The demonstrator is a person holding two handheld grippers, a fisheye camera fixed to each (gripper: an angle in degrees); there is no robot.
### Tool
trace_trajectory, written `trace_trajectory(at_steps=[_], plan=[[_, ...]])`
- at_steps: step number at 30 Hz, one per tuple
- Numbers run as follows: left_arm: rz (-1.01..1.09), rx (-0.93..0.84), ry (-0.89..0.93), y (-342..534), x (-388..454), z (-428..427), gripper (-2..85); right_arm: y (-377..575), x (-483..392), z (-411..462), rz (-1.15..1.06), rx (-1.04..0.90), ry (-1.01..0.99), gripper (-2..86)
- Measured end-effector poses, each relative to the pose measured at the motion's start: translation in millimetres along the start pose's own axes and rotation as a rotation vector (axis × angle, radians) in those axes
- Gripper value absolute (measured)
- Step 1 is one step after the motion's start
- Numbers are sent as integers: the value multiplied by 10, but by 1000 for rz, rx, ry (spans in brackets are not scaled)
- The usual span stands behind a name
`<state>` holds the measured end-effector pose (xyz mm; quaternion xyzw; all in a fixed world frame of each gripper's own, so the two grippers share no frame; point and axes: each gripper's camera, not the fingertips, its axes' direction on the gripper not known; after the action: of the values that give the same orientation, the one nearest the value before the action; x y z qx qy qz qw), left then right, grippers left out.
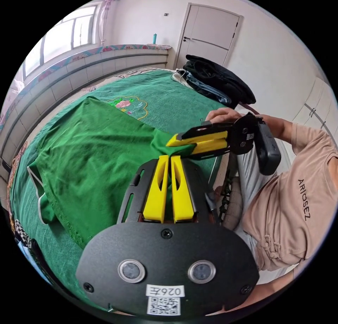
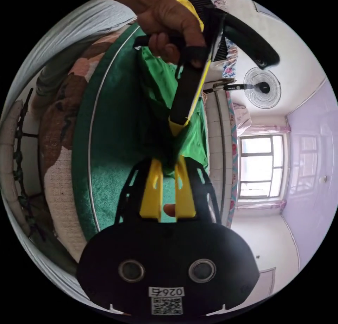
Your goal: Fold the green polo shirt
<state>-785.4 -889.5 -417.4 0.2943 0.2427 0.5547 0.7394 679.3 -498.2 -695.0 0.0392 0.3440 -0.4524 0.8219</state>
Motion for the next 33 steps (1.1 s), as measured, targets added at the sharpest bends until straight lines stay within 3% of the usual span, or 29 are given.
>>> trace_trajectory(at_steps=[3, 13, 17, 20, 26, 33], plan=[[24, -16, -66, 18, 87, -132, 46, 226, 104, -67, 78, 36, 35, -11], [284, -19, -462, 10, 1395, -222, 179, 985, 1222, 537, 437, 127, -387, -15], [246, -165, -608, -214, 1511, 110, 131, 1210, 1199, 674, 486, 185, -404, -14], [146, -317, -586, -155, 1342, 248, 121, 1372, 1051, 806, 498, 177, -376, -15], [2, -347, -620, 116, 1349, 24, 71, 1676, 782, 1133, 558, 193, -409, -14], [61, -404, -797, 188, 1812, 273, 15, 1633, 161, 1490, 516, 173, -407, -15]])
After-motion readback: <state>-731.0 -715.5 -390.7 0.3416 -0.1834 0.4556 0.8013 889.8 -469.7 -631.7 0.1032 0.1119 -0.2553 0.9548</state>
